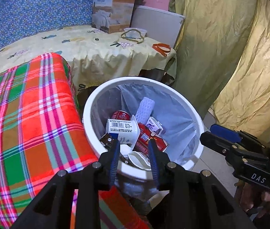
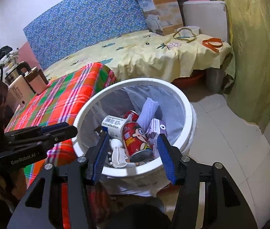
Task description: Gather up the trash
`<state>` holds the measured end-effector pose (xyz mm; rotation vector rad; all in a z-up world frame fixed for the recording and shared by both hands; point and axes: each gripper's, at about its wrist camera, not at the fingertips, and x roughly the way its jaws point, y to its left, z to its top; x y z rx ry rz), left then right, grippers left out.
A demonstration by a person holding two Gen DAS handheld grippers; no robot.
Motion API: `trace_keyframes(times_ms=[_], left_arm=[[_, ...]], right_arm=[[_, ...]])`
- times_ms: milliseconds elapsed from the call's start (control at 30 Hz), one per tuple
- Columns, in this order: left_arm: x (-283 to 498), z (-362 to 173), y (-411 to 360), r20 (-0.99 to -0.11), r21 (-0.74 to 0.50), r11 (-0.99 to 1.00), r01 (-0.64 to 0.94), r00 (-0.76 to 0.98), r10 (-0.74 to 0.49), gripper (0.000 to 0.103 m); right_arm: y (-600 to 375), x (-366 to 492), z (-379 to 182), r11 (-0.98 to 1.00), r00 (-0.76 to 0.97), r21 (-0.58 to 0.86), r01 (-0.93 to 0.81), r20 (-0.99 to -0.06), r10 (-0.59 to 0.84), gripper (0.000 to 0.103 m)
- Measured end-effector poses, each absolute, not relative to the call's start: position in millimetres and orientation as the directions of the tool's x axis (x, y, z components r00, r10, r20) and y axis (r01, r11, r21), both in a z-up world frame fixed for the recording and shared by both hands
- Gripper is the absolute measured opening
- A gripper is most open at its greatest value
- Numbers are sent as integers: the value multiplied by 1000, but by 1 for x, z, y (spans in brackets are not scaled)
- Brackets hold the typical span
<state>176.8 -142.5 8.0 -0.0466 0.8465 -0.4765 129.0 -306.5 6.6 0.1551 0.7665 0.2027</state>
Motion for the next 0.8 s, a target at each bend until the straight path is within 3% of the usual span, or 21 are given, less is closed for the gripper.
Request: trace_keyframes(times_ms=[800], left_arm=[[88,36,-85,-635,-178,951,253,709,-307,32]], right_arm=[[-260,69,32,958,747,141,-251,-602,284,54]])
